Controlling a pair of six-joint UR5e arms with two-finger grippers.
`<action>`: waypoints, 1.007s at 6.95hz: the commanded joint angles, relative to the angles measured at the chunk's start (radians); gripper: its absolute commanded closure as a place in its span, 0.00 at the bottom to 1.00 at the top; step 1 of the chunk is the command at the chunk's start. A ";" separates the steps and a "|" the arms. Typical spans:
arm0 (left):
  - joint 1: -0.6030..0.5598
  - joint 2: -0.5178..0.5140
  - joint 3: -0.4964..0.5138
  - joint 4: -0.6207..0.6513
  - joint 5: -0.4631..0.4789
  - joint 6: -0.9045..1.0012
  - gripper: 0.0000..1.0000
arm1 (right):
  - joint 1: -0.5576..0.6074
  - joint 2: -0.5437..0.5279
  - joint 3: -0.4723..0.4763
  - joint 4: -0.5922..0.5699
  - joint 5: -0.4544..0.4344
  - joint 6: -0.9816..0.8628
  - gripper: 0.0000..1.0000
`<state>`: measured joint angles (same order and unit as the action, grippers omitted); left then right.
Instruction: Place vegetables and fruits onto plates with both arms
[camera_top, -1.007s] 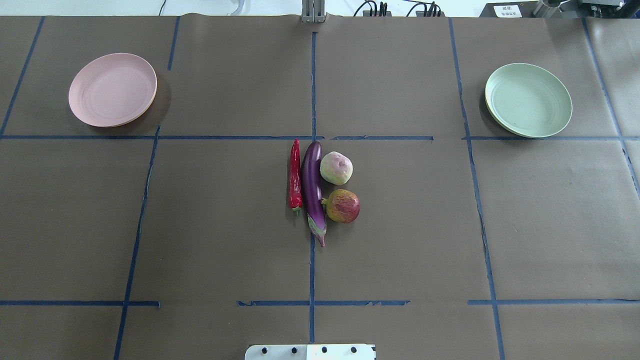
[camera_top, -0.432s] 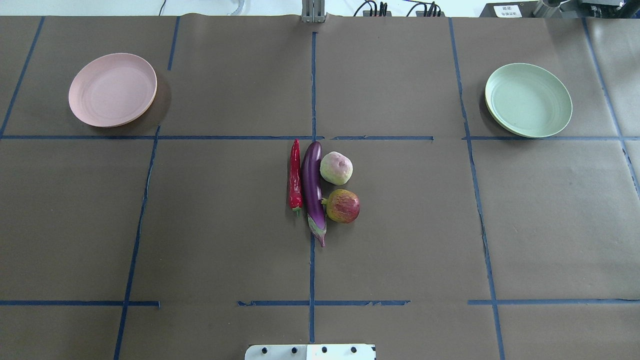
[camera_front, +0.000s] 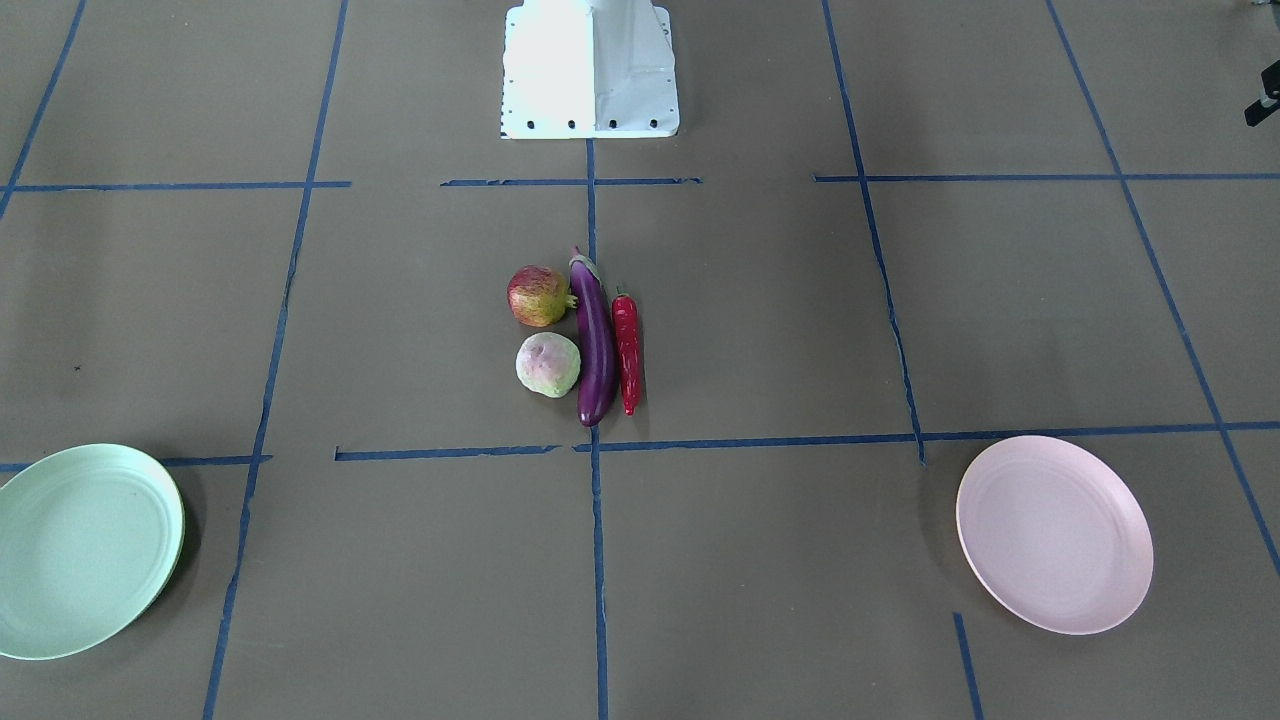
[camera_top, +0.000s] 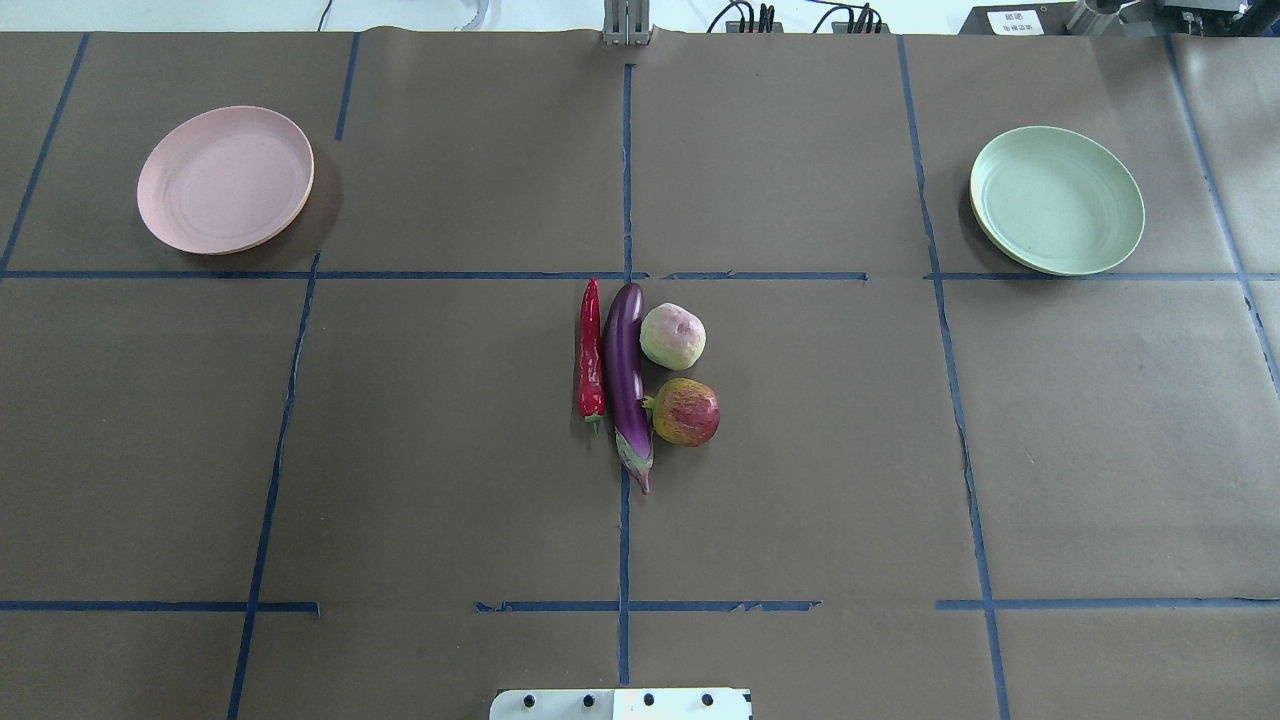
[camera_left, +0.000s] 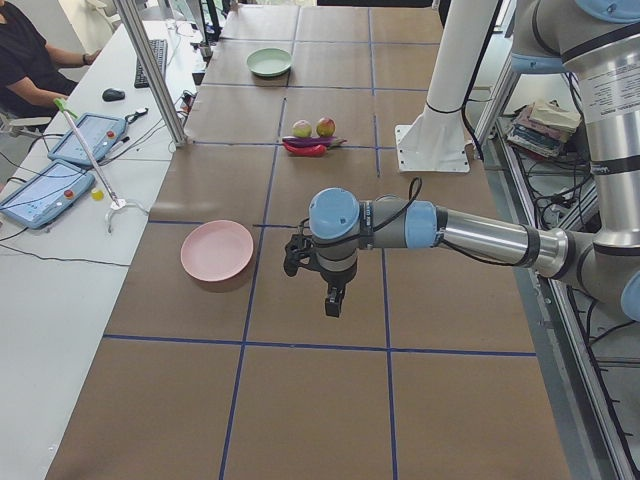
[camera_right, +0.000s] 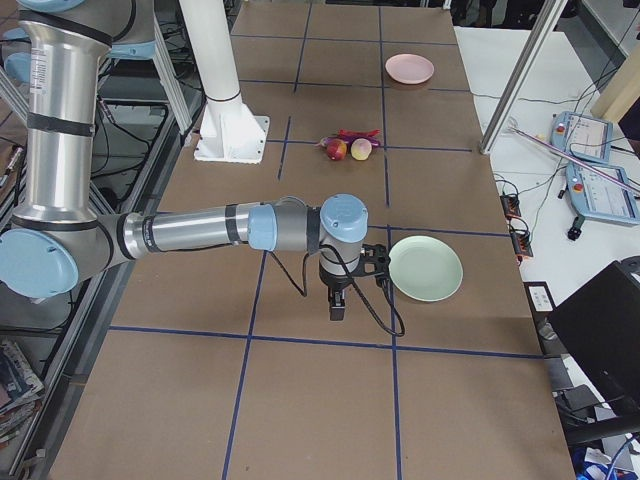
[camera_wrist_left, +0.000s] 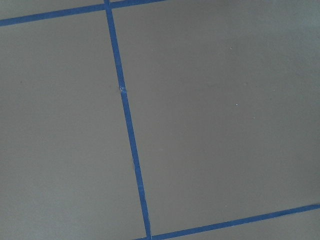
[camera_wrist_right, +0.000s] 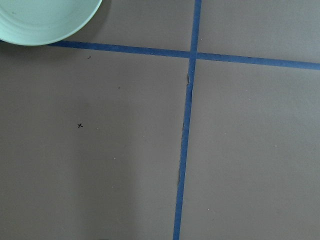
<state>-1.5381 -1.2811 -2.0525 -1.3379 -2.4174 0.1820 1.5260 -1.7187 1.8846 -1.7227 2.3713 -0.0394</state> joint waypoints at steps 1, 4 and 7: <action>0.001 0.000 -0.002 -0.004 -0.050 -0.001 0.00 | -0.068 0.040 0.005 0.002 0.066 0.069 0.00; 0.003 0.000 -0.026 -0.004 -0.065 -0.001 0.00 | -0.258 0.236 0.043 0.002 0.059 0.335 0.00; 0.010 -0.001 -0.031 -0.004 -0.063 -0.001 0.00 | -0.592 0.484 0.094 0.002 -0.120 0.849 0.00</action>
<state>-1.5329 -1.2819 -2.0851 -1.3423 -2.4809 0.1810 1.0981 -1.3559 1.9596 -1.7204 2.3650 0.5578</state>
